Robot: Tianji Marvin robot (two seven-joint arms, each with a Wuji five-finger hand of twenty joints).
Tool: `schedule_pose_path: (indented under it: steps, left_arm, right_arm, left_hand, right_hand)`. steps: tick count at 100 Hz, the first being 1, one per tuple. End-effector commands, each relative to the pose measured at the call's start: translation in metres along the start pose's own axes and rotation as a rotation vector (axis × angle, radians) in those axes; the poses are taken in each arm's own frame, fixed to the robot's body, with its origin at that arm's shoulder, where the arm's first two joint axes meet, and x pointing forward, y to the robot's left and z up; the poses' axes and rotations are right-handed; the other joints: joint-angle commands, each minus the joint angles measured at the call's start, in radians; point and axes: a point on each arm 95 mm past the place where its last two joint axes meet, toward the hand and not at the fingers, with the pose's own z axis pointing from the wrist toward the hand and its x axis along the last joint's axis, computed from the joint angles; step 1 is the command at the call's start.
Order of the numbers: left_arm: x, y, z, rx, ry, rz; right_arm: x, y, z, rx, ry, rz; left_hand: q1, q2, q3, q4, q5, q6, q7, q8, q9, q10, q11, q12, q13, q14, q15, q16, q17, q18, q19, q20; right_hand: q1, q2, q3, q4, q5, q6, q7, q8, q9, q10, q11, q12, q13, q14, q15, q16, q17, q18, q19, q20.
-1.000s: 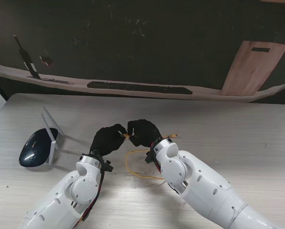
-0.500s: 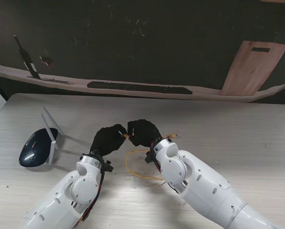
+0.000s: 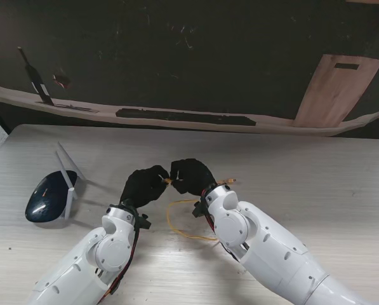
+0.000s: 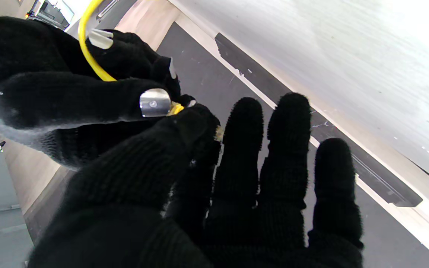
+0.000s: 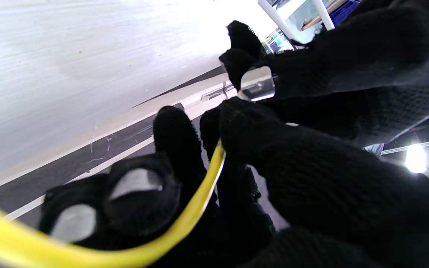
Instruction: Untangle the Ethernet cable and plug it into the router
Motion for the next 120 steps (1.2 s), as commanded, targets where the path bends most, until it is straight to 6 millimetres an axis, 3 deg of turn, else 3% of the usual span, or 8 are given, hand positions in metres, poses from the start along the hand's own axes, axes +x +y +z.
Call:
schedule_pose_path:
  steps: [1,17,28,42,56,72,89,120]
  left_arm:
    - [0.004,0.002,0.001,-0.010,0.004,-0.007]
    - [0.004,0.001,0.001,-0.012,0.012,-0.008]
    - [0.005,-0.003,0.000,-0.010,0.020,-0.005]
    - [0.009,-0.013,-0.003,-0.004,0.044,0.014]
    - [0.018,-0.033,-0.007,0.015,0.096,0.034]
    - [0.029,-0.058,-0.012,0.068,0.159,0.055]
    - [0.033,-0.086,-0.023,0.124,0.184,0.119]
    - [0.023,-0.148,-0.073,0.092,0.039,0.380]
  right_arm:
    - [0.006,-0.004,-0.002,-0.002,0.001,0.031]
    - [0.004,-0.002,-0.003,-0.037,-0.036,0.071]
    - [0.000,-0.001,-0.004,-0.058,-0.061,0.085]
    - [-0.003,0.002,-0.007,-0.082,-0.099,0.123]
    - [-0.006,0.006,-0.009,-0.100,-0.124,0.150]
    - [-0.010,0.009,-0.009,-0.109,-0.132,0.156]
    - [-0.013,0.009,-0.009,-0.108,-0.135,0.164]
    - [-0.013,0.007,-0.011,-0.101,-0.133,0.171]
  left_hand:
    - [-0.038,0.026,-0.008,0.016,-0.025,-0.035,0.000,0.013,-0.055,-0.002,-0.021,0.025,-0.036,0.110,-0.016,0.008,-0.033,0.002,0.001,0.019]
    - [-0.168,0.062,0.036,0.019,-0.069,-0.023,-0.128,0.053,-0.202,0.003,-0.004,-0.055,-0.100,0.112,-0.063,0.027,-0.078,0.006,-0.031,0.009]
    - [-0.264,0.106,0.085,0.070,-0.108,-0.005,-0.196,0.059,-0.280,0.004,-0.037,-0.075,-0.161,0.108,-0.106,0.024,-0.109,0.009,-0.057,-0.001]
    - [-0.289,0.115,0.066,0.074,-0.178,-0.006,-0.271,0.047,-0.424,0.011,-0.100,-0.097,-0.312,0.093,-0.215,0.004,-0.171,0.002,-0.105,-0.023]
    - [-0.319,0.165,0.012,0.075,-0.200,-0.009,-0.316,0.034,-0.491,0.024,-0.134,-0.114,-0.398,0.091,-0.283,-0.001,-0.245,-0.017,-0.188,-0.069]
    - [-0.287,0.244,-0.069,0.084,-0.160,-0.013,-0.303,0.042,-0.448,0.038,-0.119,-0.110,-0.376,0.101,-0.270,0.010,-0.226,-0.017,-0.165,-0.068]
    - [-0.287,0.286,-0.117,0.089,-0.188,-0.011,-0.335,0.029,-0.472,0.043,-0.133,-0.115,-0.384,0.106,-0.268,0.011,-0.220,-0.007,-0.148,-0.059]
    - [-0.248,0.357,-0.306,0.113,-0.192,-0.026,-0.436,-0.024,-0.529,0.061,-0.222,-0.164,-0.454,0.102,-0.371,-0.024,-0.250,-0.010,-0.222,-0.099]
  right_hand:
    - [0.005,0.021,0.046,-0.006,0.090,-0.092,0.040,0.049,0.087,0.112,0.083,0.032,-0.005,-0.098,0.083,0.032,0.042,-0.200,0.170,0.021]
    - [-0.005,0.035,0.041,-0.008,0.086,-0.097,0.039,0.049,0.106,0.110,0.120,0.067,-0.004,-0.128,0.154,0.066,0.054,-0.276,0.249,0.034]
    - [-0.009,0.040,0.038,-0.009,0.085,-0.101,0.039,0.051,0.112,0.108,0.132,0.075,-0.004,-0.137,0.174,0.075,0.059,-0.295,0.267,0.037]
    - [-0.007,0.038,0.037,-0.009,0.084,-0.106,0.041,0.054,0.114,0.109,0.136,0.078,-0.004,-0.136,0.183,0.079,0.062,-0.302,0.267,0.048]
    - [-0.003,0.038,0.034,-0.009,0.082,-0.099,0.040,0.055,0.115,0.111,0.134,0.078,-0.005,-0.131,0.185,0.080,0.062,-0.302,0.267,0.057]
    - [-0.002,0.039,0.030,-0.009,0.082,-0.095,0.040,0.055,0.116,0.110,0.132,0.078,-0.005,-0.129,0.186,0.081,0.063,-0.303,0.267,0.063]
    - [0.000,0.040,0.027,-0.009,0.080,-0.093,0.038,0.054,0.115,0.110,0.130,0.078,-0.005,-0.128,0.185,0.082,0.063,-0.304,0.267,0.067]
    - [0.005,0.025,0.028,-0.009,0.093,-0.091,0.035,0.042,0.126,0.108,0.098,0.064,-0.007,-0.101,0.165,0.076,0.055,-0.268,0.266,0.044]
